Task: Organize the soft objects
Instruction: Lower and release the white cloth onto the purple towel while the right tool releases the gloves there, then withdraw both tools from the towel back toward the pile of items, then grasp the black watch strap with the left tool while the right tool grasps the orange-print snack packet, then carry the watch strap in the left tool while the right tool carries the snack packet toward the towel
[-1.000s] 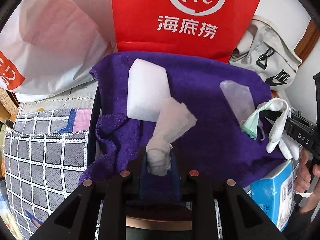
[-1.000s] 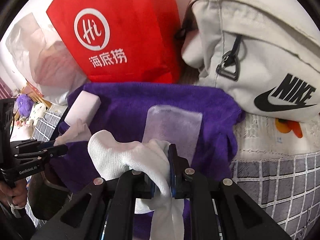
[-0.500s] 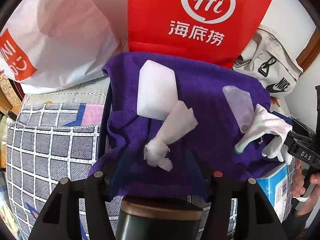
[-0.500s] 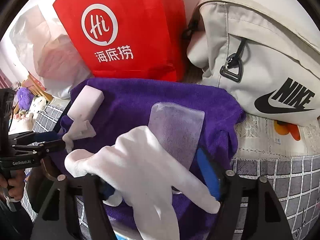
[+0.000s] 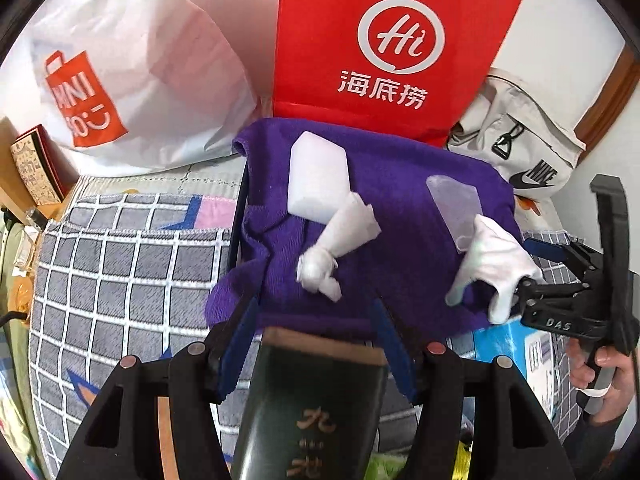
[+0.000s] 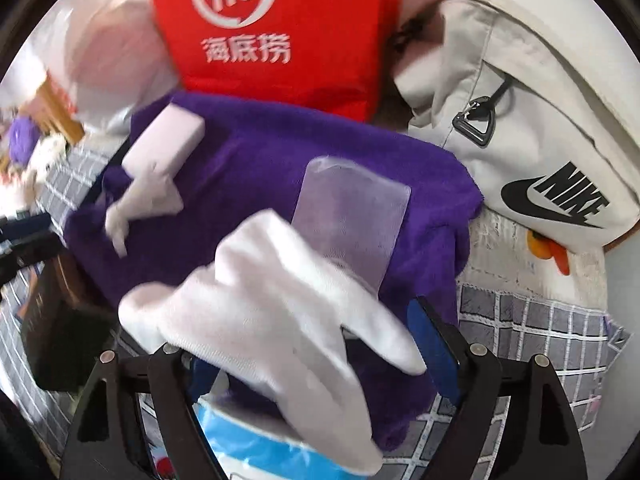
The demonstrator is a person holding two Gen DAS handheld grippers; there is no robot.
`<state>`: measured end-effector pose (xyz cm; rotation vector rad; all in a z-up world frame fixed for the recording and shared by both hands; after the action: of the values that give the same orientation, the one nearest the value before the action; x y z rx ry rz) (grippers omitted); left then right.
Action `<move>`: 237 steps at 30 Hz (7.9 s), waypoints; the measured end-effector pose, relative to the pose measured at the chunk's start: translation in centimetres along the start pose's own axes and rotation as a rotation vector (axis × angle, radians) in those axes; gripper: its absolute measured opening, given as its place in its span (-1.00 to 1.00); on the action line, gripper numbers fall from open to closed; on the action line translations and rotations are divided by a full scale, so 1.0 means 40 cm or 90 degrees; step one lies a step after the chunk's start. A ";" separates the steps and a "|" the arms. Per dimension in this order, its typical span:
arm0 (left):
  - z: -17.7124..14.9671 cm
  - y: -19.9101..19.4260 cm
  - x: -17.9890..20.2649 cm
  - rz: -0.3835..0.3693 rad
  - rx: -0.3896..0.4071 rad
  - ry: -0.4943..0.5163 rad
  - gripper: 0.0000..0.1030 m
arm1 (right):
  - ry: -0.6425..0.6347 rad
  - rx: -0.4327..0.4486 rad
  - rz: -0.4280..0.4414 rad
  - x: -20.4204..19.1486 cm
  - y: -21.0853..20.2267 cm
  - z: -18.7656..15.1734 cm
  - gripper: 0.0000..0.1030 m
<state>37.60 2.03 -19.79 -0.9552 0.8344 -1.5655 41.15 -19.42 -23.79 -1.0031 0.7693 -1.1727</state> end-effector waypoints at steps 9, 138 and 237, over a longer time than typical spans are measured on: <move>-0.039 -0.027 0.003 -0.015 0.006 -0.002 0.13 | 0.047 0.051 -0.007 0.051 -0.107 -0.036 0.63; -0.488 -0.180 0.112 -0.029 0.078 0.100 -0.66 | 0.060 0.097 0.034 -0.253 -0.208 -0.682 0.38; 0.036 -0.079 0.011 0.013 0.097 0.021 -0.66 | 0.089 0.236 0.097 0.049 -0.186 0.130 -0.70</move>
<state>37.52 2.14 -16.31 -0.8103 0.7339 -1.6065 43.51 -20.70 -14.90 -0.5510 0.6920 -1.2067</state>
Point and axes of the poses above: each gripper's, at about its wrist camera, not at the fingertips, and y roughly the way its jaws point, x to its right, z to its top, the point moved 9 cm from there along y, roughly the way its jaws point
